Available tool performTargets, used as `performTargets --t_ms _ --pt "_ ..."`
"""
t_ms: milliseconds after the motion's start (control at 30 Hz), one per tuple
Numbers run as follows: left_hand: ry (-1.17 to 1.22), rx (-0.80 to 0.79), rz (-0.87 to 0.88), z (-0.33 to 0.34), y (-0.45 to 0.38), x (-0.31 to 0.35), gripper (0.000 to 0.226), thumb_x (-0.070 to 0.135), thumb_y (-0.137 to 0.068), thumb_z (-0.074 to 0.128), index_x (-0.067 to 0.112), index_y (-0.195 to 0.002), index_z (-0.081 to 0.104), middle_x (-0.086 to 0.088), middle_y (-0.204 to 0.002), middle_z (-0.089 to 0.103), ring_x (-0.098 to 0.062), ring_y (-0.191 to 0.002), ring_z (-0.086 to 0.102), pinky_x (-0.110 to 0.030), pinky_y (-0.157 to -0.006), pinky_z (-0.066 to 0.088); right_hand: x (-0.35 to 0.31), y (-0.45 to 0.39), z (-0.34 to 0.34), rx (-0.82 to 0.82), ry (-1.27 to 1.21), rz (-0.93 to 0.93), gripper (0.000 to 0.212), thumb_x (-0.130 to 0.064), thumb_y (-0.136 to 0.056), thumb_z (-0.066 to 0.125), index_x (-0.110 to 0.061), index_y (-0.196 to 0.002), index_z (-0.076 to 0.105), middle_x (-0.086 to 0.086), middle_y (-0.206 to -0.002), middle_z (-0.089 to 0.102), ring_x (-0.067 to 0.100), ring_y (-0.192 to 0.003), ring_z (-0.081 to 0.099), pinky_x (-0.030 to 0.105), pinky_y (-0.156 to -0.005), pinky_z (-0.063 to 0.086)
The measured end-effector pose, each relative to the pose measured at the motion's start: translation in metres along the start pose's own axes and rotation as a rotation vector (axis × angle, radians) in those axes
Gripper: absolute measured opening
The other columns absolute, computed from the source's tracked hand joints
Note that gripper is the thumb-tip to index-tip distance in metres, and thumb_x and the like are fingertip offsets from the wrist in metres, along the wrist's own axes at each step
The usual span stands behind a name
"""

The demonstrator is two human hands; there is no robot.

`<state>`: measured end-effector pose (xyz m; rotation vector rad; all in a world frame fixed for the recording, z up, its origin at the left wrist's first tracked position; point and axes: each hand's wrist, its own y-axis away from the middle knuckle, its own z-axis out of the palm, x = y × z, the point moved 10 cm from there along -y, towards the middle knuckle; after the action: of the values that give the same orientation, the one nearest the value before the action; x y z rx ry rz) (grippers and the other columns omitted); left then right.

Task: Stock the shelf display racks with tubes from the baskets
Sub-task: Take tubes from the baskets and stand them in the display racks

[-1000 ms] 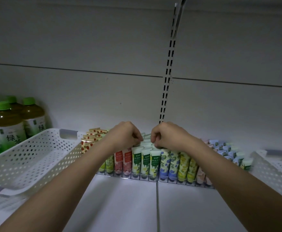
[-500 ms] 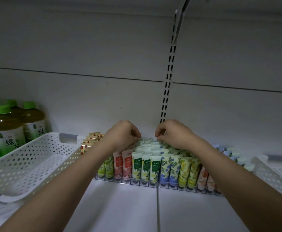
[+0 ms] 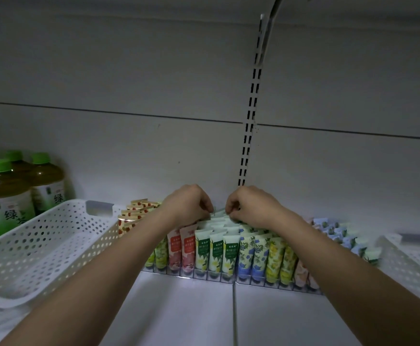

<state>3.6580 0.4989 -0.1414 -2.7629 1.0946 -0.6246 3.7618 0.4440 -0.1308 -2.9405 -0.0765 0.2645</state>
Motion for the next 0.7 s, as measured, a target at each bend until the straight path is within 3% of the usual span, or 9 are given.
performTargets --t_ms 400,600,700 --pt "0.047 -0.007 0.005 0.0003 -0.0007 0.0003 0.010 0.020 -0.083 0.073 0.027 -0.088 0.077 0.011 -0.092 0.074 -0.002 -0.081 0.064 -0.025 -0.080 0.055 0.0040 -0.0037 0.0044 0.004 0.006 0.020 0.008 -0.019 -0.085 0.072 -0.026 -0.088 0.072 -0.018 -0.075 0.052 0.009 -0.077 0.056 0.025 -0.070 0.042" --pt "0.073 -0.017 0.011 0.0037 -0.0022 0.0040 0.013 0.038 -0.080 0.076 0.027 -0.086 0.078 0.014 -0.086 0.074 -0.003 -0.078 0.066 -0.032 -0.079 0.057 0.0059 -0.0045 0.0057 -0.015 -0.009 0.022 0.008 -0.021 -0.084 0.073 -0.025 -0.091 0.074 -0.016 -0.079 0.058 0.009 -0.081 0.061 0.028 -0.074 0.049" --pt "0.070 -0.012 0.016 0.0036 -0.0028 0.0047 0.012 0.036 -0.079 0.077 0.027 -0.087 0.078 0.014 -0.086 0.074 -0.003 -0.078 0.066 -0.033 -0.080 0.057 0.0071 -0.0049 0.0064 -0.019 -0.013 0.024 0.008 -0.021 -0.084 0.073 -0.025 -0.091 0.075 -0.014 -0.081 0.062 0.009 -0.081 0.062 0.028 -0.074 0.051"
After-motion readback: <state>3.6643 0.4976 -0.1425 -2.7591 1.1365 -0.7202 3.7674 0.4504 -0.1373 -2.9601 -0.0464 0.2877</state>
